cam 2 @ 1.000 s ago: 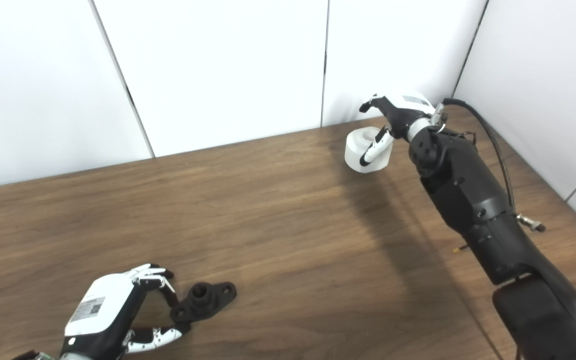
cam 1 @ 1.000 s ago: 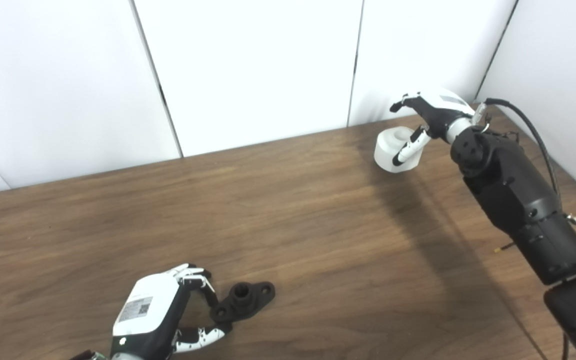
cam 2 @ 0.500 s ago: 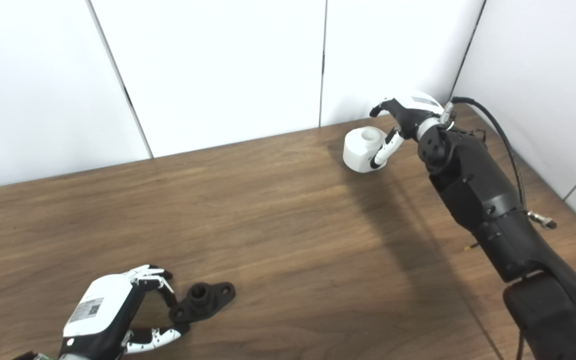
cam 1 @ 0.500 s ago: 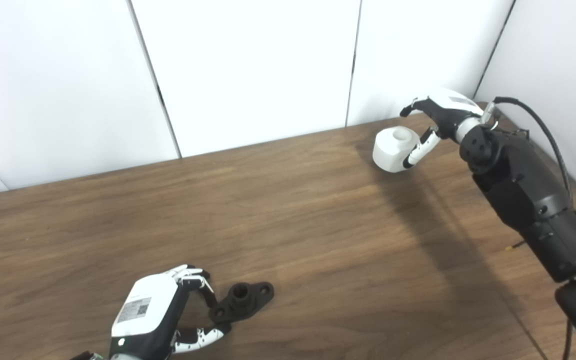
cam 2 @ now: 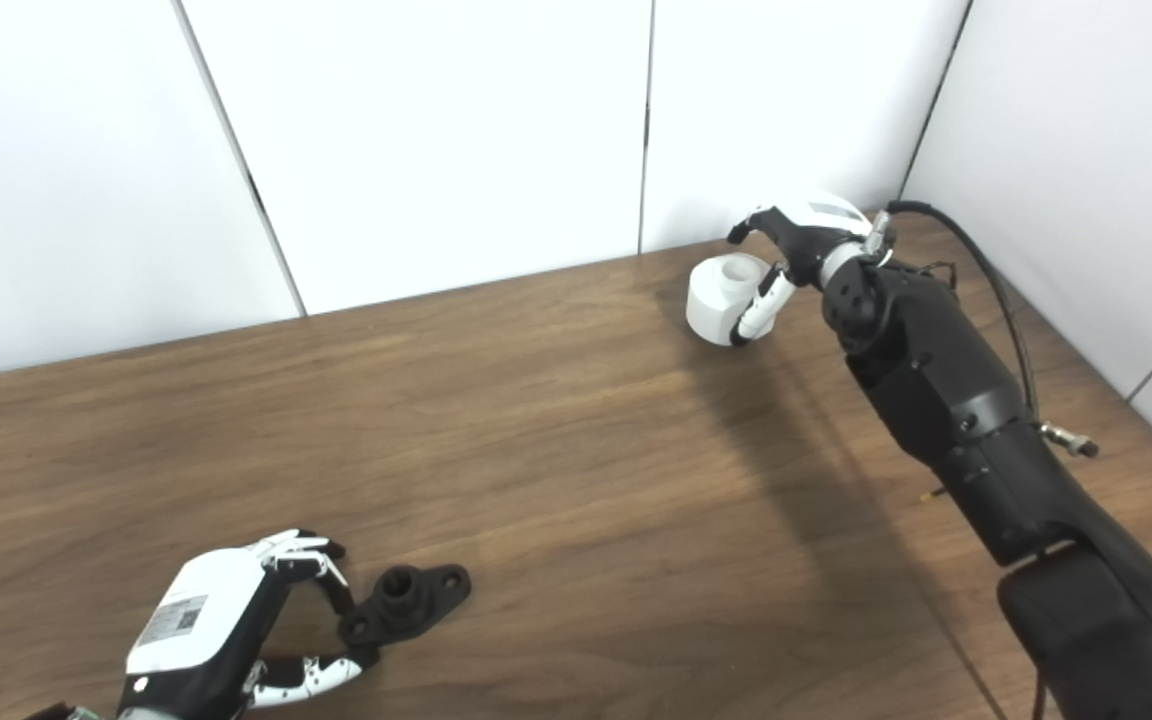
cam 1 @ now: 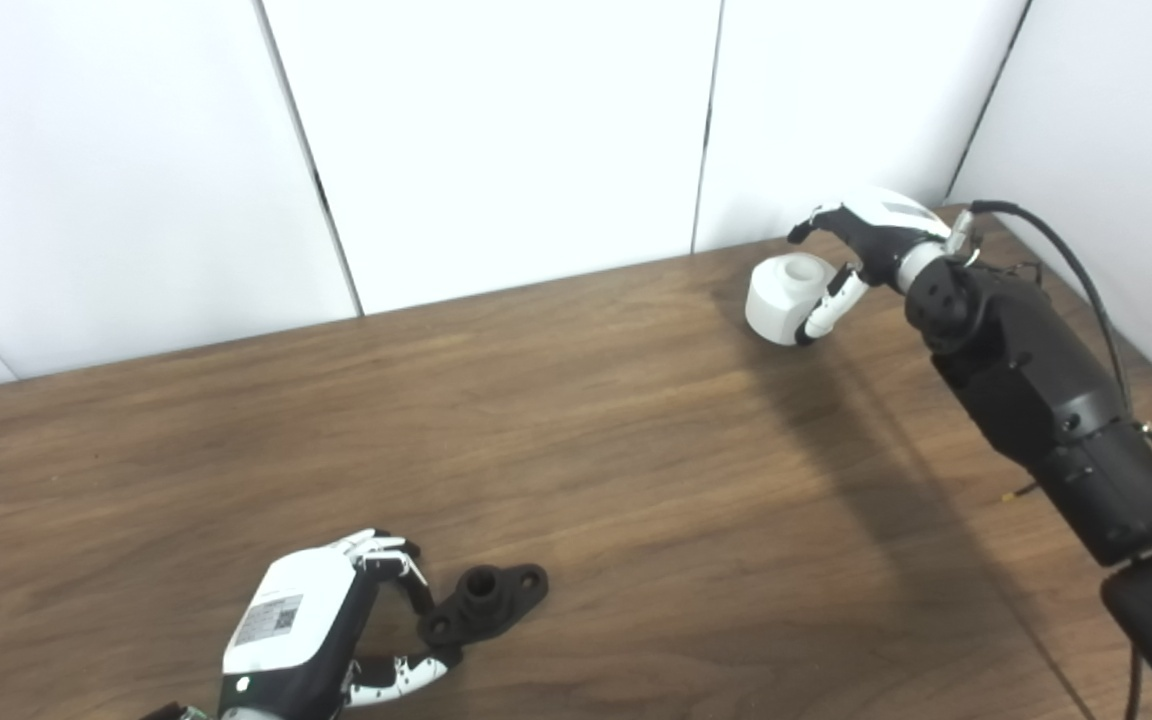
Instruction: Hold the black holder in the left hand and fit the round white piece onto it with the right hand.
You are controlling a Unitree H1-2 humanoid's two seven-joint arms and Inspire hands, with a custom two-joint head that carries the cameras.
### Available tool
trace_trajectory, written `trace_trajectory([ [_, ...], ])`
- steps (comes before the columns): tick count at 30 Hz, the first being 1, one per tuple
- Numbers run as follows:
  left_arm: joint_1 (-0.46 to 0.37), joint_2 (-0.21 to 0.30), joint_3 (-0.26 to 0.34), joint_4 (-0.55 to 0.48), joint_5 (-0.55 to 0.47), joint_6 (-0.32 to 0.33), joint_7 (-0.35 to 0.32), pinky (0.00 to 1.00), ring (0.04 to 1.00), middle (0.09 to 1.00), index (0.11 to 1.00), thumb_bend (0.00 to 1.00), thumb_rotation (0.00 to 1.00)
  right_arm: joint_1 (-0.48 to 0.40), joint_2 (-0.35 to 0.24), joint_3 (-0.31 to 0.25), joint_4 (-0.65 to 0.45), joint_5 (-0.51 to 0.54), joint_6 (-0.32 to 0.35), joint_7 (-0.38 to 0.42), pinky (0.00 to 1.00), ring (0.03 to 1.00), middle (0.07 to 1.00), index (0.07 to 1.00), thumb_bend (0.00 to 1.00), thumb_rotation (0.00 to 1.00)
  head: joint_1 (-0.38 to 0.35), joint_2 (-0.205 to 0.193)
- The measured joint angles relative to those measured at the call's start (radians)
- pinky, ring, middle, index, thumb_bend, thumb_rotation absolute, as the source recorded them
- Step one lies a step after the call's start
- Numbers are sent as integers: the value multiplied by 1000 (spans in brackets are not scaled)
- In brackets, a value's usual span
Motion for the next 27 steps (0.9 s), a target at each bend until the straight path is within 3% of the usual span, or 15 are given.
trace_trajectory([
  [27,2,-1,2,-2,0,3,-1,823,876,791,486,519,45,-15,17,25,62,-6,9,-31,946,1000,946,801,844,138,0,5],
])
